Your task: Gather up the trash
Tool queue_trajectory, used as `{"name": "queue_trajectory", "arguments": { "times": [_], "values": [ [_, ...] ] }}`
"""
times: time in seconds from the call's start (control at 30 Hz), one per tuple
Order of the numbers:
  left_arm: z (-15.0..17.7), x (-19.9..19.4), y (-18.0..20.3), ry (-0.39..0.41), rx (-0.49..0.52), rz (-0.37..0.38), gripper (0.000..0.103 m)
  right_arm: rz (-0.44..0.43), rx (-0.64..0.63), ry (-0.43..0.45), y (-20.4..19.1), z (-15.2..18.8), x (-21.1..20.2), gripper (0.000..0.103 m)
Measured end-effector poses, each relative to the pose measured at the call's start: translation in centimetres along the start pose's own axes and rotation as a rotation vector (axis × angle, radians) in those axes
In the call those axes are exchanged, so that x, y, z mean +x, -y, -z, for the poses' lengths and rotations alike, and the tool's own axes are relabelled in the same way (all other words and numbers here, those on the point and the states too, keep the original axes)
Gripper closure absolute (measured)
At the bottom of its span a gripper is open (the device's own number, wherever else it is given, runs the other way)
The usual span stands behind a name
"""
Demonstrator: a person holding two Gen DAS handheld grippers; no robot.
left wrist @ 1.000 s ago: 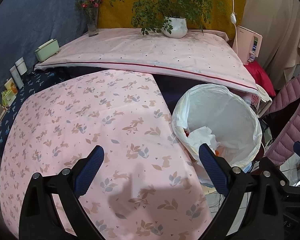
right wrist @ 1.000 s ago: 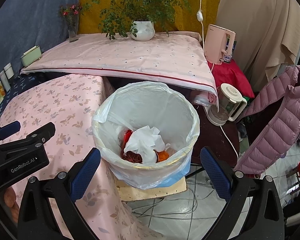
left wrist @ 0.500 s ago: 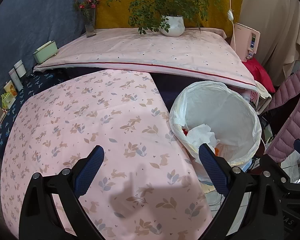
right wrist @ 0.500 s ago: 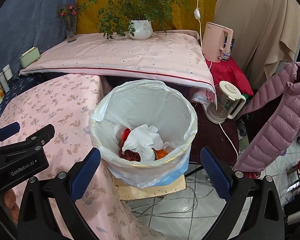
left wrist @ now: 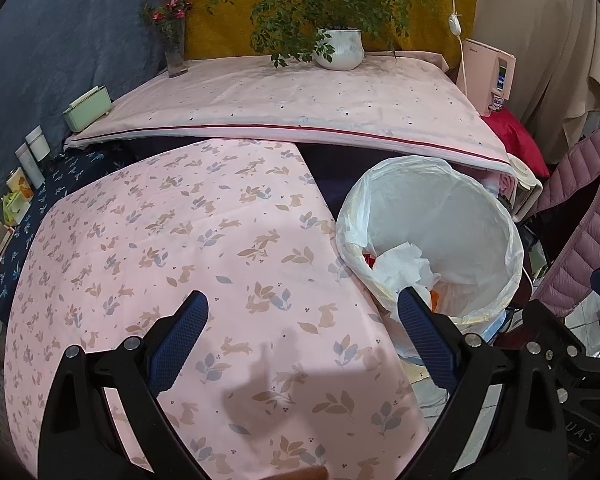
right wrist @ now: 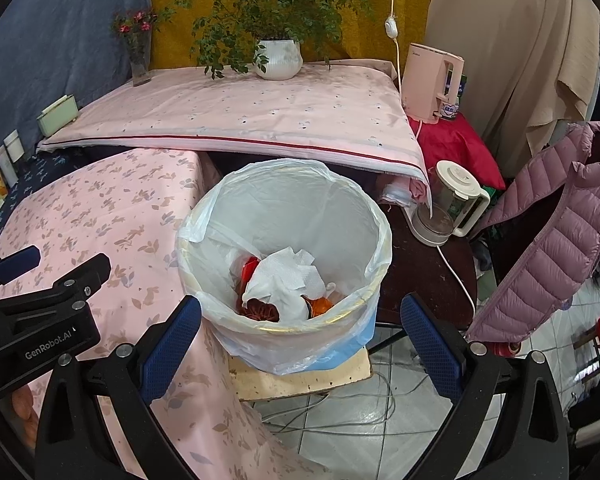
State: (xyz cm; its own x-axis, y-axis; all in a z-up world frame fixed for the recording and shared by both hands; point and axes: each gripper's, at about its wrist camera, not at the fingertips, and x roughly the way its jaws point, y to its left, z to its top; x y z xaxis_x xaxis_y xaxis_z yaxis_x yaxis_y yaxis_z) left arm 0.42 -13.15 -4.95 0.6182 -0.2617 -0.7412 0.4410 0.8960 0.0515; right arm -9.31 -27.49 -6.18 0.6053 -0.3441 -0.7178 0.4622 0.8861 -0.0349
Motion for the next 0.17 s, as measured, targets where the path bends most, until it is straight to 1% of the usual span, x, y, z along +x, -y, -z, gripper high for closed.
{"name": "queue_trajectory", "arguments": {
  "times": [0.17],
  "values": [
    [0.37,0.44,-0.16,-0.019,0.015,0.01,0.012,-0.001,0.0,0.0,0.04,0.04,0.04,0.007]
  ]
}}
